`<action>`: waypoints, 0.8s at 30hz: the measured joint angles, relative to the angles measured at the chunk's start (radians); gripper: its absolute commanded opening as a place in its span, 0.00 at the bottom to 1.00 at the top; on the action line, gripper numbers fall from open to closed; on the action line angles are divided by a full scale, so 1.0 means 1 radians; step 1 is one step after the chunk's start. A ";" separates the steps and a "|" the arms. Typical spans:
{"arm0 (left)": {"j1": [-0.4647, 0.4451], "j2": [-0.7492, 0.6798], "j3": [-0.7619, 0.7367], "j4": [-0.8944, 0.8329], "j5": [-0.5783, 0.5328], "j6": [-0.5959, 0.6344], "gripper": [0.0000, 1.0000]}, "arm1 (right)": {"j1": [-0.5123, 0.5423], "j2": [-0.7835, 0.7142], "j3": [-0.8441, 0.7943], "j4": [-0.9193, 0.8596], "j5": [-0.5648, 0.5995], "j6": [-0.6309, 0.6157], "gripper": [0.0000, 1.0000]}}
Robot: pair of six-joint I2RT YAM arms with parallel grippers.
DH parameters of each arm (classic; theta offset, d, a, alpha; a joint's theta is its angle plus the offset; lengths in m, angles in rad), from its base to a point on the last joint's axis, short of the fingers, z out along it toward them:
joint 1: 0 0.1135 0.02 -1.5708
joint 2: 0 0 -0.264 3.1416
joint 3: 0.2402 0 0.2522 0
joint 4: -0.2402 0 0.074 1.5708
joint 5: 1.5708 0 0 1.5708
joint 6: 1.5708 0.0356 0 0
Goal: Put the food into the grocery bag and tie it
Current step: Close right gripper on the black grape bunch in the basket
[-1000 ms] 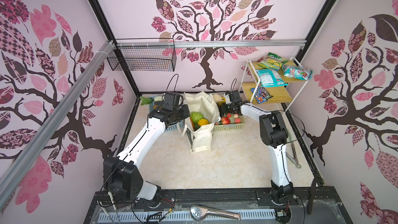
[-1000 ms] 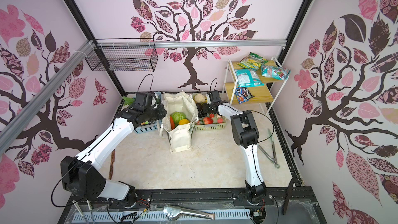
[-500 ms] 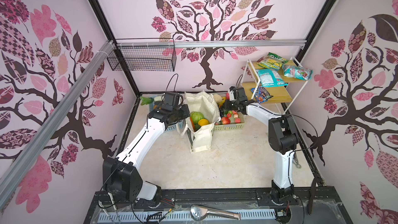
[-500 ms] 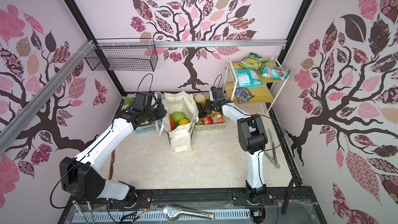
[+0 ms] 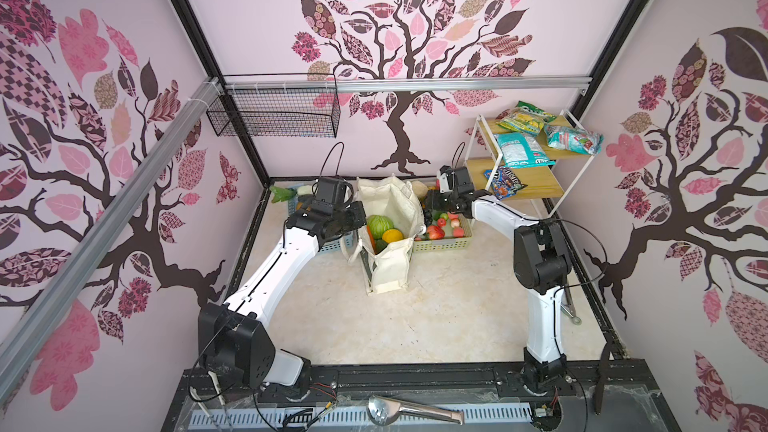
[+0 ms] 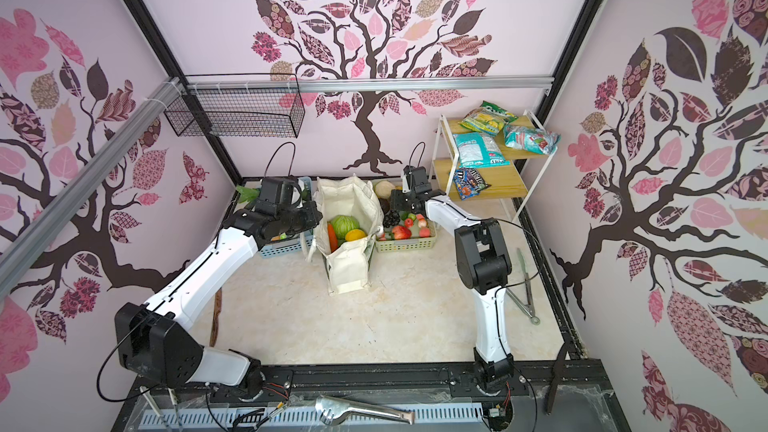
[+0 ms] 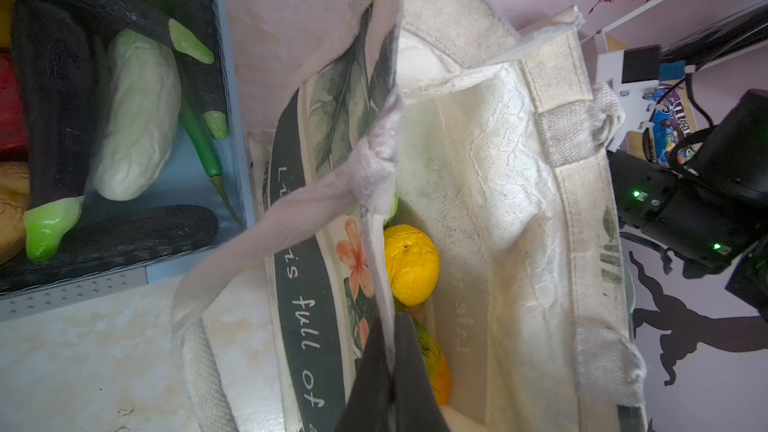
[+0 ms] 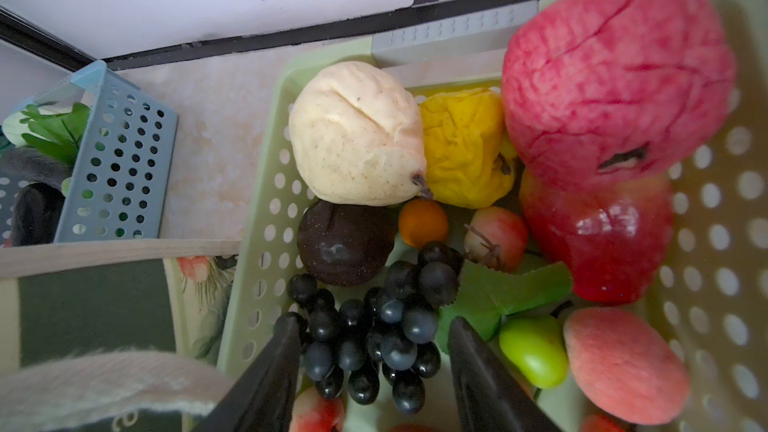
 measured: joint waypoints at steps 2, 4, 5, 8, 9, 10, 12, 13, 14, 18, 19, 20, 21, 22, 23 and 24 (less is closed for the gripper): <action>0.000 0.000 0.000 0.000 0.000 0.000 0.00 | 0.000 0.019 0.002 -0.004 0.001 0.005 0.62; 0.000 0.000 0.000 0.000 0.000 0.000 0.00 | 0.000 0.043 0.002 -0.010 0.000 0.010 0.62; 0.000 0.000 0.000 0.000 0.000 0.000 0.00 | 0.000 0.053 0.002 -0.013 0.000 0.013 0.62; 0.000 0.000 0.000 0.000 0.000 0.000 0.00 | 0.000 0.080 0.002 -0.017 -0.003 0.025 0.61; 0.000 0.000 0.000 0.000 0.000 0.000 0.00 | 0.000 0.087 0.002 -0.016 -0.006 0.028 0.61; 0.000 0.000 0.000 0.000 0.000 0.000 0.00 | 0.000 0.093 0.002 -0.016 -0.009 0.031 0.61; 0.000 0.000 0.000 0.000 0.000 0.000 0.00 | -0.001 0.105 0.011 -0.016 -0.013 0.035 0.58; 0.000 0.001 0.000 0.000 0.000 0.000 0.00 | -0.001 0.113 0.018 -0.013 -0.016 0.040 0.55; 0.000 0.001 0.000 0.000 0.000 0.000 0.00 | -0.001 0.116 0.020 -0.008 -0.018 0.045 0.50; 0.000 0.001 0.000 -0.001 0.000 0.002 0.00 | -0.002 0.119 0.020 0.011 -0.029 0.065 0.39; 0.000 0.001 0.000 -0.001 -0.001 0.002 0.00 | -0.002 0.119 0.020 0.014 -0.031 0.069 0.37; 0.000 0.001 0.000 -0.001 -0.001 0.002 0.00 | -0.002 0.119 0.020 0.016 -0.031 0.071 0.35; 0.000 0.001 0.000 -0.001 -0.001 0.002 0.00 | -0.002 0.119 0.019 0.018 -0.031 0.073 0.32; 0.000 0.001 0.000 -0.001 0.000 0.002 0.00 | -0.002 0.119 0.019 0.022 -0.031 0.075 0.30; 0.000 0.001 0.000 -0.002 0.000 0.002 0.00 | -0.002 0.119 0.018 0.025 -0.031 0.077 0.29; 0.000 0.001 0.000 -0.002 -0.001 0.002 0.00 | -0.002 0.118 0.018 0.027 -0.031 0.078 0.27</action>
